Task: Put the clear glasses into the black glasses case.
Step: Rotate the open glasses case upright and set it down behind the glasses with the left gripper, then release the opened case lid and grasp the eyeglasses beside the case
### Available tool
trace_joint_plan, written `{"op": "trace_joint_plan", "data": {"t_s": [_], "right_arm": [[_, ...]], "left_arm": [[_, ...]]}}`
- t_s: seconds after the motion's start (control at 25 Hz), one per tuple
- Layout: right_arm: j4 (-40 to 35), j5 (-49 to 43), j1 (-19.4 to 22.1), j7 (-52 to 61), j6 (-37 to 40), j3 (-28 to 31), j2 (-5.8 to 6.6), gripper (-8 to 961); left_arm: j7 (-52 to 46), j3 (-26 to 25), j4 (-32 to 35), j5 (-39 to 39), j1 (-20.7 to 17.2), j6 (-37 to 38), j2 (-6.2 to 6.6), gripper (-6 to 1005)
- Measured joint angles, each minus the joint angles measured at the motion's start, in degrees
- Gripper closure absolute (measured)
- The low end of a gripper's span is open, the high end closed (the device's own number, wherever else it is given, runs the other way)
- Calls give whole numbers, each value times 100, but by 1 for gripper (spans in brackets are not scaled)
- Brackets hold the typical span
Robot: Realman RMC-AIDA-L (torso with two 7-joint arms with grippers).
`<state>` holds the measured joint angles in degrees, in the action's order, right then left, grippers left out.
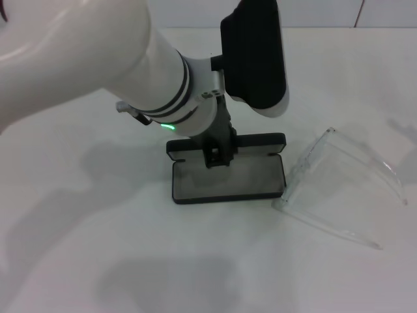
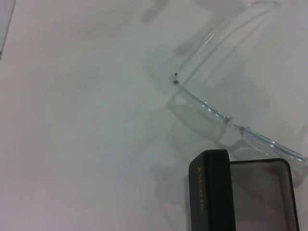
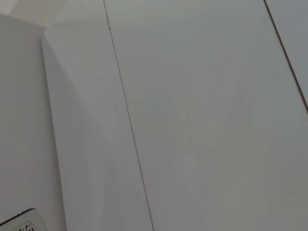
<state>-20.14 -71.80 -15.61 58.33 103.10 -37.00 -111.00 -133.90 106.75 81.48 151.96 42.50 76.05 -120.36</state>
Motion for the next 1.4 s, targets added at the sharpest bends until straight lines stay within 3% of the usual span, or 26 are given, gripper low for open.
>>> {"op": "trace_joint_plan", "data": {"t_s": [0.28, 0.96, 1.08, 1.16, 1.4], "right_arm": [[2, 0, -3, -8, 3, 53, 0, 99], [2, 0, 59, -38, 17, 134, 0, 101], [2, -2, 59, -39, 16, 133, 1, 101], [1, -29, 46, -41, -11, 121, 17, 101], [-172, -336, -112, 75, -54, 61, 117, 102]], "left_arm": [[-65, 237, 27, -1, 23, -212, -4, 723], [-27, 267, 45, -194, 74, -255, 17, 652], [-26, 264, 74, -198, 89, -247, 19, 551], [-30, 242, 176, -202, 71, -235, 21, 484], [-17, -157, 969, -651, -190, 162, 33, 487]]}}
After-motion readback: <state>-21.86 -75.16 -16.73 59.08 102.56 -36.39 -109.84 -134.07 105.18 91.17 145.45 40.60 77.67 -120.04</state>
